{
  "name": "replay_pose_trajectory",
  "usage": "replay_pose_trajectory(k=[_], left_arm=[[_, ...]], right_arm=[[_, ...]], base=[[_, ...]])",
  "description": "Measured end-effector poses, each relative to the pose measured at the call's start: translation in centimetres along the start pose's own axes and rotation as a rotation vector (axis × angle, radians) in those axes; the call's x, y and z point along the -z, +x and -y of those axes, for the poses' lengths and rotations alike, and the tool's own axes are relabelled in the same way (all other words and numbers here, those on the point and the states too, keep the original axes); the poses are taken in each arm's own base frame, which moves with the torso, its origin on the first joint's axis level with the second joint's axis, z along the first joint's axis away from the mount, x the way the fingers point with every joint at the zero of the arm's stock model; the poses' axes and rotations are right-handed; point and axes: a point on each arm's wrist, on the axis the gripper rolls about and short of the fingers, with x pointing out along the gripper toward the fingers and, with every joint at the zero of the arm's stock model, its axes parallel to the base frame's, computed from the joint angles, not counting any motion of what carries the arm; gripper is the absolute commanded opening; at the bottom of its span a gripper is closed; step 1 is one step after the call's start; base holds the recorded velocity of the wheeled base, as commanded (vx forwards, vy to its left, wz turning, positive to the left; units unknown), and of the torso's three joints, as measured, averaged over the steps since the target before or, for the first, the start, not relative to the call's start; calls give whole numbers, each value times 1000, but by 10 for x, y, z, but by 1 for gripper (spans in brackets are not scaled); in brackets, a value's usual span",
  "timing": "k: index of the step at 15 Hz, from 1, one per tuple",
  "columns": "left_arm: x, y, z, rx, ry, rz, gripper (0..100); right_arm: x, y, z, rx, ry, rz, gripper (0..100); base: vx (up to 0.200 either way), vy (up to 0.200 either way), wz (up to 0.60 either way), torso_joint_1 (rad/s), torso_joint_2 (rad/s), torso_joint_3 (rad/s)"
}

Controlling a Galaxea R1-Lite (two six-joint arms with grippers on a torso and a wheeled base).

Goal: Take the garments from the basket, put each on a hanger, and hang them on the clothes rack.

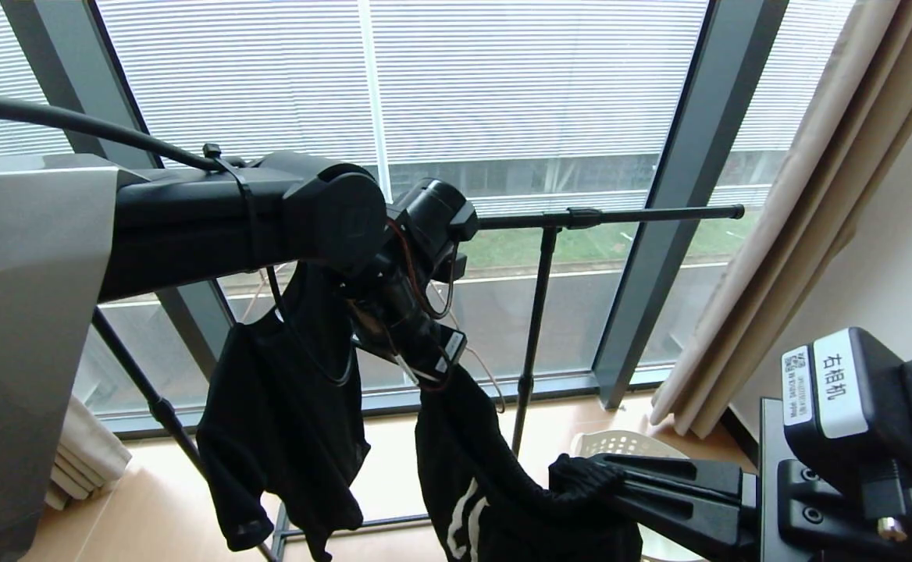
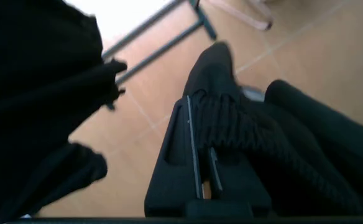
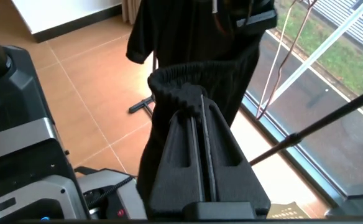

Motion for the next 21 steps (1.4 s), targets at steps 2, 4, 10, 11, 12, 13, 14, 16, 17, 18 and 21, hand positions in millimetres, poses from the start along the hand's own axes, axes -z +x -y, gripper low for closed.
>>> replay_pose_trajectory(k=[2,4,10,11,12,13,14,16,17,18,21], left_arm=[[5,-1,0,-5,12,-49,0],[6,-4,-2,-5,18,-47,0],[-14,-67,-8,24,43,357,0],[-13,-70,-8,21,54,401,0],[-9,-70,-9,19,63,414,0],[-7,-73,-10,18,66,429,0],[-8,-80,-11,20,61,462,0],[-13,-101,-14,23,36,543,0],[-15,-106,-16,22,30,563,0],[-17,-112,-19,19,20,586,0],[-21,-120,-23,17,3,619,0]], right_arm=[[4,1,-1,-4,-17,-27,0],[11,1,-2,-12,-67,-75,0],[15,1,4,13,-100,-104,0],[16,2,4,13,-100,-109,0],[16,2,4,15,-100,-113,0],[17,3,4,15,-102,-120,0],[19,3,4,16,-108,-129,0],[25,3,3,8,-148,-159,0],[27,3,3,5,-172,-162,0],[33,3,2,-5,-207,-183,0],[39,3,2,-13,-234,-204,0]], base=[[0,0,0,0,0,0],[0,0,0,0,0,0],[0,0,0,0,0,0],[0,0,0,0,0,0],[0,0,0,0,0,0],[0,0,0,0,0,0],[0,0,0,0,0,0],[0,0,0,0,0,0],[0,0,0,0,0,0],[0,0,0,0,0,0],[0,0,0,0,0,0]])
